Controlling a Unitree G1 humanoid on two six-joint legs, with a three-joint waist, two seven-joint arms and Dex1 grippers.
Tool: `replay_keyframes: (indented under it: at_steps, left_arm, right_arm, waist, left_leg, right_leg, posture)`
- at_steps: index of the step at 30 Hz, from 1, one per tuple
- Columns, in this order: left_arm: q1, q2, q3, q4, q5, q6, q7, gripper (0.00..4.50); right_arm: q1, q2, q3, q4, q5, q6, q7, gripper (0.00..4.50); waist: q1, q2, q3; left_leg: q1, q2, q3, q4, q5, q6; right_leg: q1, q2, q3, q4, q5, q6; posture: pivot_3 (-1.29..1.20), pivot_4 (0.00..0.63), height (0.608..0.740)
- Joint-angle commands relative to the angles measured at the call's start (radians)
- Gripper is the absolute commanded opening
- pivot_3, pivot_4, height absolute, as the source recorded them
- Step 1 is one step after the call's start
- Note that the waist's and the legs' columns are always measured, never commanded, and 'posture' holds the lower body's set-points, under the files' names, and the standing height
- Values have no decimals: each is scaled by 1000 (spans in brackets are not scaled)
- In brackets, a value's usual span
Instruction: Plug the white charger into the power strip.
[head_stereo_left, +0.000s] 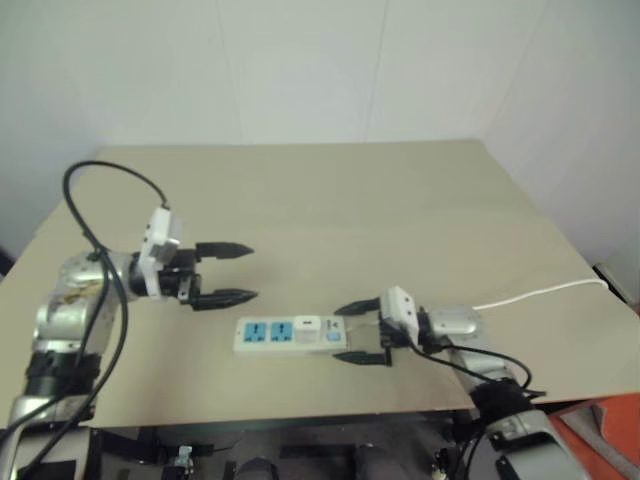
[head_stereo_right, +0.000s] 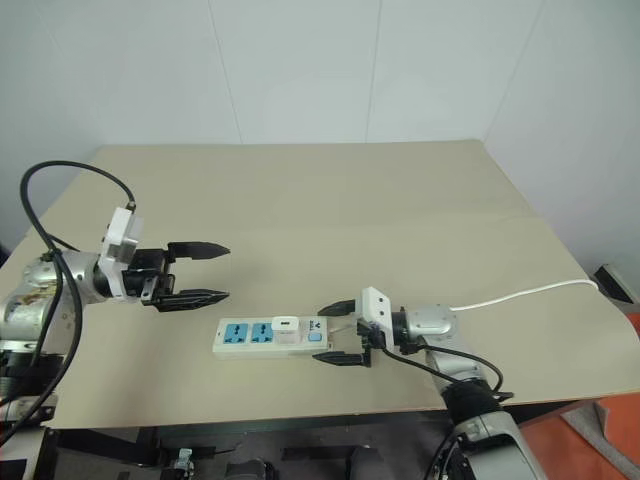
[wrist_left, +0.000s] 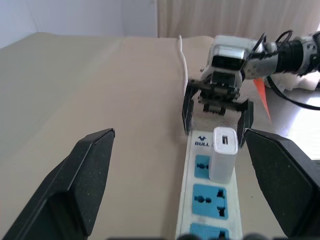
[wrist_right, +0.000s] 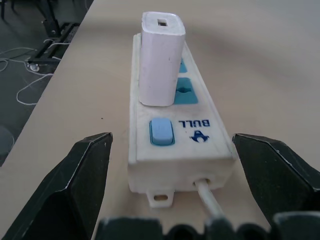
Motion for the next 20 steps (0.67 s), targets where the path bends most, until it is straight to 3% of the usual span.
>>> replay_keyframes:
  at_steps: [1, 14, 20]
  left_arm:
    - [67, 49, 64, -78, -13, 21, 31, 4500]
    - [580, 98, 359, -414, -107, 87, 102, 4500]
    - [635, 68, 405, -464, -114, 61, 153, 4500]
  right_arm:
    - [20, -75, -81, -95, 63, 49, -21, 4478]
    - [256, -320, -304, -349, 156, 247, -144, 4478]
    - [318, -359, -340, -417, 144, 271, -205, 4478]
  waist:
    - [1, 0, 0]
    - [20, 0, 1]
    - [24, 0, 1]
  left_leg:
    - [0, 0, 0, 0, 0, 0]
    - [0, 1, 1, -2, 0, 0]
    - [1, 1, 2, -2, 0, 0]
  right_leg:
    - [0, 0, 0, 0, 0, 0]
    - [0, 0, 0, -5, -1, 0]
    - [0, -1, 0, -5, -1, -1]
  posture:
    - [0, 150, 740]
    - [0, 150, 740]
    - [0, 150, 740]
